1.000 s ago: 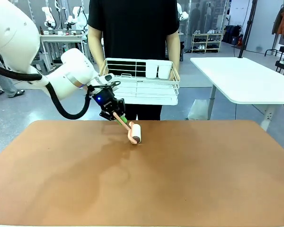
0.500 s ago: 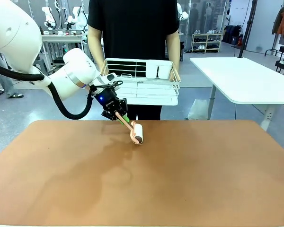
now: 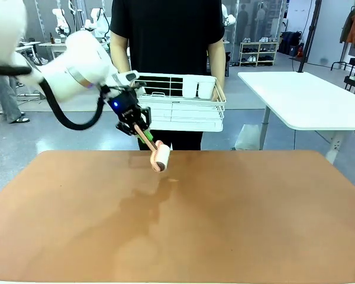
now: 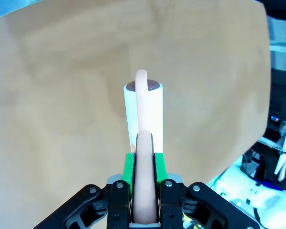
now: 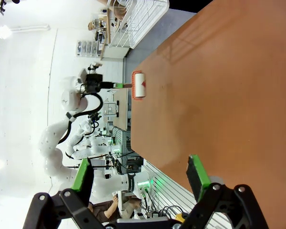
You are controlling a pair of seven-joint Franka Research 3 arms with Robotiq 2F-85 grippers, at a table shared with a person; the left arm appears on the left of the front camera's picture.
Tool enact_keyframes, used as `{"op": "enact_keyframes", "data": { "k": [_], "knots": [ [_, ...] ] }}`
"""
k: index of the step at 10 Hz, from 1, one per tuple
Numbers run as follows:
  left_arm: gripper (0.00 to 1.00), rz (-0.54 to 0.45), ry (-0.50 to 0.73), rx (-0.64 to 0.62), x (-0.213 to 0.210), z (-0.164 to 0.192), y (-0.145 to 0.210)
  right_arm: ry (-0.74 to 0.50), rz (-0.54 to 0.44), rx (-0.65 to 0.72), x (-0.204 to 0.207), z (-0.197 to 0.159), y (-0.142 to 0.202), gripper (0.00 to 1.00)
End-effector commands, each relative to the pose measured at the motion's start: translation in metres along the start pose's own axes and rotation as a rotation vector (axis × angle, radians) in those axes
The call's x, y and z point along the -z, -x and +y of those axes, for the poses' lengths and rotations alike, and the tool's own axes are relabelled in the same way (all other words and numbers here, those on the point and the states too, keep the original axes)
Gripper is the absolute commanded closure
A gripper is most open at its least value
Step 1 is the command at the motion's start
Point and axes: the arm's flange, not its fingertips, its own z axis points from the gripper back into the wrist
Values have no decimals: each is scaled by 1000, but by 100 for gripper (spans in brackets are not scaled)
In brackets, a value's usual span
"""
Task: Clean the table.
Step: Clean the table with the Lint Roller when the human lifts the Dish drying rack.
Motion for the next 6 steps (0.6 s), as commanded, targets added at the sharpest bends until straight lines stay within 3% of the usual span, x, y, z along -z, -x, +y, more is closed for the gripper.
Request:
{"op": "enact_keyframes", "data": {
  "k": [1,3,5,6],
  "knots": [
    [79,16,-136,-31,-53,3,35,-9,-2,-7,0,3,1,0],
    [79,-37,-308,-78,-114,34,66,-9,-2,-7,0,3,1,0],
    [79,2,-521,-142,-165,79,88,-9,-2,-7,0,3,1,0],
    [79,-26,-538,-172,-184,97,92,-9,-2,-7,0,3,1,0]
  ]
}}
